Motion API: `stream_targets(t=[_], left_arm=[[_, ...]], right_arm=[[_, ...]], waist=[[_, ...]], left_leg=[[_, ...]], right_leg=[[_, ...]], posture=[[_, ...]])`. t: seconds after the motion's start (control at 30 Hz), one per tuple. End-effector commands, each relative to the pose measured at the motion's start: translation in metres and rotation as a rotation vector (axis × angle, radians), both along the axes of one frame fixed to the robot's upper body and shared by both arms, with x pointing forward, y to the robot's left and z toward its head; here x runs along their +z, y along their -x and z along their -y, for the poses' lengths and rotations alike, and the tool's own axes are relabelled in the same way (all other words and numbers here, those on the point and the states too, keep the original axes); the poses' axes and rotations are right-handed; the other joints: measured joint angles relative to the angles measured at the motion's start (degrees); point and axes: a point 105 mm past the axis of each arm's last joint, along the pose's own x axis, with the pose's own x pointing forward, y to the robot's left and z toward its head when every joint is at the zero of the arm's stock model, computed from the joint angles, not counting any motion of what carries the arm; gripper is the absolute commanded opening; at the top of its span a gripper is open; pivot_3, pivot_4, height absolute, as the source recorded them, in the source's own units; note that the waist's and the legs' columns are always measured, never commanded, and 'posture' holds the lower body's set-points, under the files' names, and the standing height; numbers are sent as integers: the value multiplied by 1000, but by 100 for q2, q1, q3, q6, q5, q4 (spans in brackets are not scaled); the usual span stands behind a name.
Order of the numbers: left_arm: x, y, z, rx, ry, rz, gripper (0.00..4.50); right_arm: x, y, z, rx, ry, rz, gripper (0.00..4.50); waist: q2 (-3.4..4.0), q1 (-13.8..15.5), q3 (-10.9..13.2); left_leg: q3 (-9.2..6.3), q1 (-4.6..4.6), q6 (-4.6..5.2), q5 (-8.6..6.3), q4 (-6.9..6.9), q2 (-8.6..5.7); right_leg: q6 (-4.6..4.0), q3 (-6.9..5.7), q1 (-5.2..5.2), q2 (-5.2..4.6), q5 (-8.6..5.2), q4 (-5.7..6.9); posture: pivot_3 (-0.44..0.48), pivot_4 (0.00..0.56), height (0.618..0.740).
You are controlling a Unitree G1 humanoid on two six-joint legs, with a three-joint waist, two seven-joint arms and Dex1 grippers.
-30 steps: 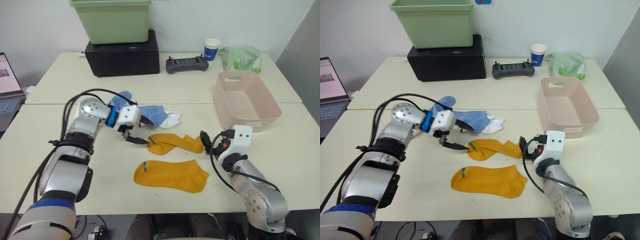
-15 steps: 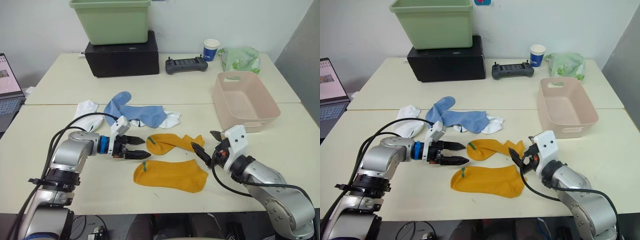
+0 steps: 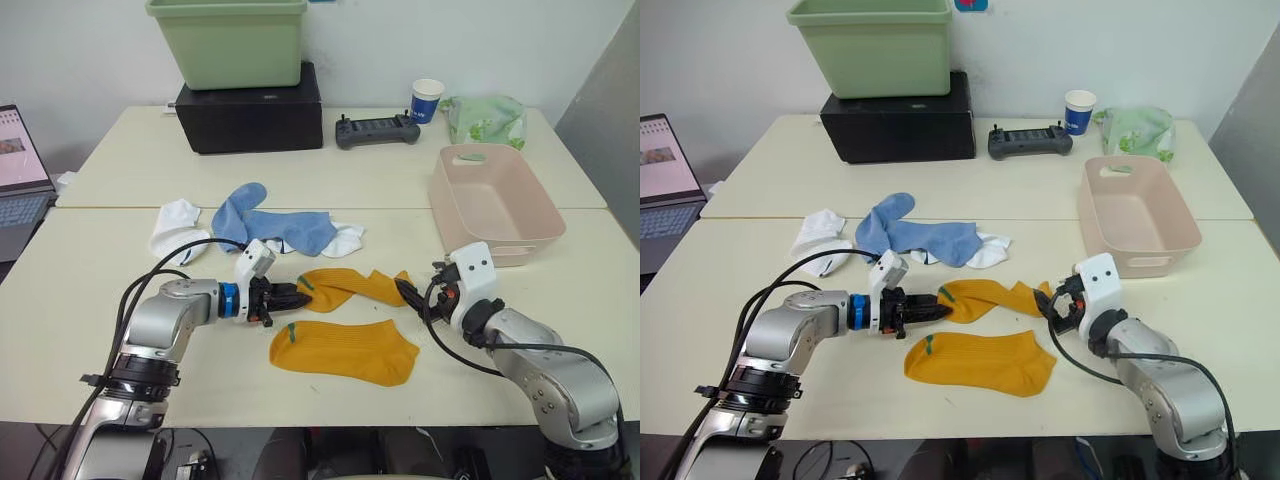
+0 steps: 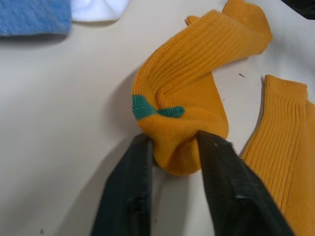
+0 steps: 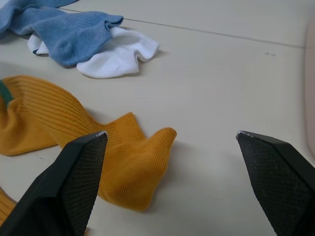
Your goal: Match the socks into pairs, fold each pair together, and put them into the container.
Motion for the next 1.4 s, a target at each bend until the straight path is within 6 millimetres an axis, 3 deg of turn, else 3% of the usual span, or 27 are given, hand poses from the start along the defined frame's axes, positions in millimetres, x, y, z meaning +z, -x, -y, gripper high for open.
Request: stream_targets(t=[0.03, 0.37, 0.4, 0.6, 0.77, 0.87, 1.0, 1.1, 1.27, 1.3, 1.4], left_arm=[[9, 4, 6, -35, 17, 33, 29], [11, 8, -2, -104, -15, 40, 0], [12, 8, -3, -117, -22, 39, 0], [18, 10, -20, -247, -89, 1, 0], [39, -4, -29, -360, -122, -39, 0], [40, -9, -29, -436, -179, -50, 0], [28, -25, -26, -472, -278, -52, 0], [21, -40, -20, -467, -324, -31, 0], [23, -51, -13, -431, -291, -14, 0], [25, -51, -14, -432, -280, -13, 0], [32, -51, -18, -421, -244, 4, 896]], right_arm=[[5, -5, -5, 17, -66, -14, 3858], [-4, -16, -8, 17, -99, -63, 196], [-3, -16, -9, 21, -100, -62, 54], [8, -10, -11, 42, -114, 2, 54], [25, 6, -10, 65, -98, 116, 54], [26, 10, -7, 36, -86, 142, 54], [21, 11, -9, -24, -69, 156, 54], [7, 9, -11, -79, -27, 124, 54], [-7, 11, -3, -158, 1, 81, 54], [-7, 12, -1, -164, -3, 82, 460], [-4, 14, 4, -175, -3, 90, 1329]], waist=[[0, -4, 0], [0, -5, 0], [0, -6, 0], [1, -9, 1], [0, 29, 1], [0, 20, 1], [0, -14, 1], [-1, -11, 2], [-2, -13, 2], [-2, -20, 2], [-1, -23, 2]], left_leg=[[-1, 0, 0, 0, 0, 1], [0, 0, 0, 0, -2, 0], [1, 0, 0, 0, -1, 0], [1, 0, 0, 0, -3, 0], [-2, -4, 1, -1, -3, -2], [2, -5, 1, -1, -2, -4], [0, -3, 1, 0, -2, 1], [-2, -6, 2, -1, -2, 1], [0, -9, 1, 0, -2, -1], [0, -8, 1, 0, -2, 0], [-2, -8, 0, 1, -2, 2]], right_leg=[[0, -1, 0, 0, 0, 1], [0, 0, -3, 0, 0, 1], [0, 0, -3, 0, 0, 1], [0, 0, -6, 2, 0, 2], [0, -7, -6, 3, 0, -2], [0, -4, -6, 9, 0, -4], [0, 0, -9, 9, 0, -1], [0, -4, -14, 11, 0, 2], [0, 0, -16, 11, 0, 0], [0, 1, -17, 10, 0, 0], [0, 1, -18, 10, 0, 3]], posture=[[0, 150, 725], [0, 150, 725], [0, 150, 725], [0, 150, 725], [0, 150, 725], [0, 150, 725], [0, 150, 725], [0, 150, 725], [0, 150, 725], [0, 150, 725], [0, 150, 725]])
